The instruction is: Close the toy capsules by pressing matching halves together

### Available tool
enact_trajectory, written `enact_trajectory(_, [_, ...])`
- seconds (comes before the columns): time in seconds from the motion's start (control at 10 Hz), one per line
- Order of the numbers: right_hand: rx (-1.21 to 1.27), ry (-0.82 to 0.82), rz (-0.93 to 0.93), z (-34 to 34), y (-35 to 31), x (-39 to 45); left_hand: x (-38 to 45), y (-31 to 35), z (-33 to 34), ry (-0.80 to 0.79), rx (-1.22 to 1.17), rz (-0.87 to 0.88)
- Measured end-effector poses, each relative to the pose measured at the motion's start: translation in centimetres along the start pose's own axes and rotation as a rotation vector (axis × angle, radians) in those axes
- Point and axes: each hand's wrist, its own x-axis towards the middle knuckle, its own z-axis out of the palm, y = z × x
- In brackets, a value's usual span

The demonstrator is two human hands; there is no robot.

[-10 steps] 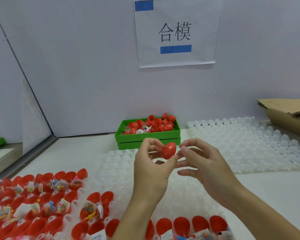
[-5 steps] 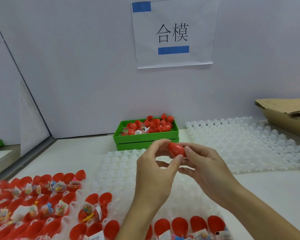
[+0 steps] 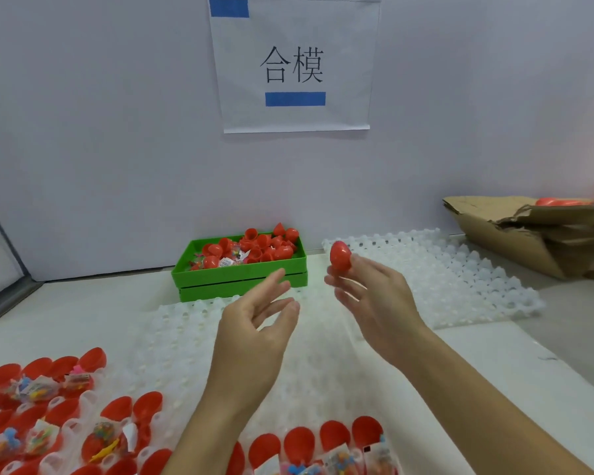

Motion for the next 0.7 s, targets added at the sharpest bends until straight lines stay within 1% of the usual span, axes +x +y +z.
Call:
enact_trajectory(0.1, [0.341, 0.135, 0.047, -2.0, -2.7, 3.9, -0.1, -0.2, 0.4, 0.010, 0.035, -0.003])
enact_trajectory(0.2, [0.501, 0.268, 0.001, -4.4, -6.2, 8.2, -0.2, -0.2, 0.7, 0.007, 0.054, 0.002])
enact_trajectory(0.4, [0.590, 0.556, -0.096, -8.5, -12.5, 14.1, 0.0, -0.6, 0.9, 0.030, 0.089, 0.017])
enact_trajectory(0.5, [0.633, 0.593, -0.125, -10.2, -13.2, 15.6, 0.2, -0.8, 0.9, 0.015, 0.079, 0.032])
enact_trajectory(0.6, [0.587, 0.499, -0.066, -11.4, -12.7, 15.9, 0.4, -1.0, 0.9, -0.003, 0.080, 0.025])
enact_trajectory(0.7, [0.300, 0.397, -0.030, -10.8, -10.4, 14.6, 0.5, -1.0, 1.0, -0.022, 0.097, 0.044])
